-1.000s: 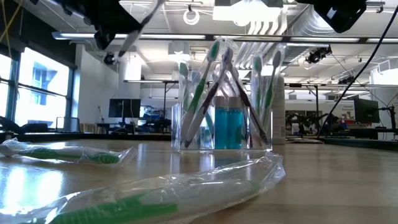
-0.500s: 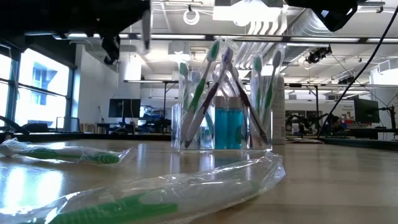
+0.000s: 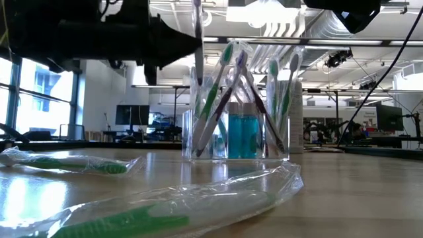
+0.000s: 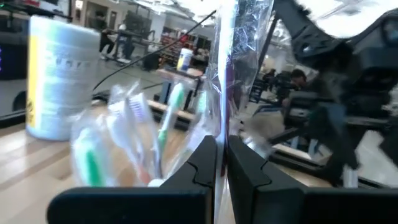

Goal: Pick & Place toothbrushing station
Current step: Put the violet toothbrush into the transparent organizer

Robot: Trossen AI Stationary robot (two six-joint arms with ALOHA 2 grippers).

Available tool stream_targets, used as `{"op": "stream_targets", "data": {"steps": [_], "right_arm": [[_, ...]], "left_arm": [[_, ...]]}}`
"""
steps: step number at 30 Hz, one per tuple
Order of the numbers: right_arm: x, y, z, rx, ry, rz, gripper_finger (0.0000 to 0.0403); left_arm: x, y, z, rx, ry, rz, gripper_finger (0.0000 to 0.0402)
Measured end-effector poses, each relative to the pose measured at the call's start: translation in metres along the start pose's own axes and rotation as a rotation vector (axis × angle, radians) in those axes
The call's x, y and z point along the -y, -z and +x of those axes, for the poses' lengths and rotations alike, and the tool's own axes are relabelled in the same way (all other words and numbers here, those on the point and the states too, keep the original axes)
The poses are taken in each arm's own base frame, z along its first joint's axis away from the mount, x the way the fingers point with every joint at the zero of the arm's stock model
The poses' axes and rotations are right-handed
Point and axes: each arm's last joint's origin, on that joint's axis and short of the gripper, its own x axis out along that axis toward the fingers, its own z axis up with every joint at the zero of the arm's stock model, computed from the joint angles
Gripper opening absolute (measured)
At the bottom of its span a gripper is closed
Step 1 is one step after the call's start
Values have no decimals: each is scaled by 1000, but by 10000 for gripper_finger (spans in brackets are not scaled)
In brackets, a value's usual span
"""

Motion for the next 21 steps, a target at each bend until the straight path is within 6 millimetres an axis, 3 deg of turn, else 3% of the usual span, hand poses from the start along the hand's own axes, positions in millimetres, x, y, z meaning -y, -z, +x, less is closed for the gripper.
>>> {"op": "stream_targets", "data": {"steps": [21], "right_arm": [[0,1,0,-7,-3,-1,238]], "left_arm": [[-20,61,0,-160,-108,-3,10]]}}
